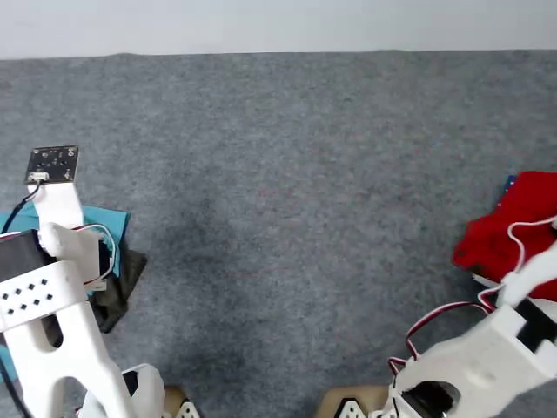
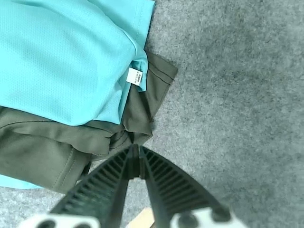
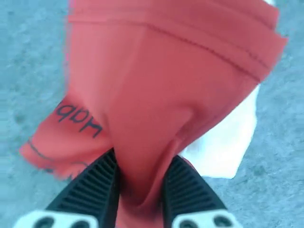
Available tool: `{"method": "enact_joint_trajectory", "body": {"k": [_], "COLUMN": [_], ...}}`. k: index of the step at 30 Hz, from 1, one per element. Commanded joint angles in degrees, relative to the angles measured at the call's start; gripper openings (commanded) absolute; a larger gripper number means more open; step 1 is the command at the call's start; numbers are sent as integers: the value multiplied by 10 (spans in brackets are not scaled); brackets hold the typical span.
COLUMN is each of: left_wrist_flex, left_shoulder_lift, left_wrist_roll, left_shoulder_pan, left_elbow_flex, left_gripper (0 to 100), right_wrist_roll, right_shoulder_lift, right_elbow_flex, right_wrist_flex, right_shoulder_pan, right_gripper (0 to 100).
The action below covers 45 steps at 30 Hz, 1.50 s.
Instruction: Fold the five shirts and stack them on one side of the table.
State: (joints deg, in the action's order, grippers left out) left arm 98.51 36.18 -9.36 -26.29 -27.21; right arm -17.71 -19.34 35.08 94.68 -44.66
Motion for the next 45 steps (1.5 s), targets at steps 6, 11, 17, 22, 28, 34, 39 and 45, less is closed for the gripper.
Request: {"method": "enact_joint_trajectory", "body": {"k": [6, 11, 17, 22, 28, 34, 39, 45], "left_wrist_flex": [6, 6, 6, 6, 6, 6, 6, 7], "left_shoulder_lift": [12, 11, 10, 10, 10, 10, 11, 11], "left_wrist_roll": [-1, -1, -1, -1, -1, -1, -1, -1], "left_shoulder_pan": [2, 2, 2, 2, 2, 2, 0, 0], "left_elbow_flex": [18, 18, 17, 17, 17, 17, 17, 17], "left_gripper": [6, 6, 6, 6, 6, 6, 6, 6], "right_wrist_roll": [-50, -67, -107, -125, -74, -81, -78, -79], "right_shoulder_lift": [-29, -64, -82, -78, -34, 27, 24, -46], "right_elbow_flex": [7, 7, 8, 8, 40, 45, 22, 18], "right_wrist_flex": [-60, -100, -130, -125, -59, 75, 77, 52], "right_shoulder_pan": [-44, -69, -85, -81, -74, -18, 7, 27], "right_gripper": [10, 10, 15, 119, 325, 328, 226, 17]}}
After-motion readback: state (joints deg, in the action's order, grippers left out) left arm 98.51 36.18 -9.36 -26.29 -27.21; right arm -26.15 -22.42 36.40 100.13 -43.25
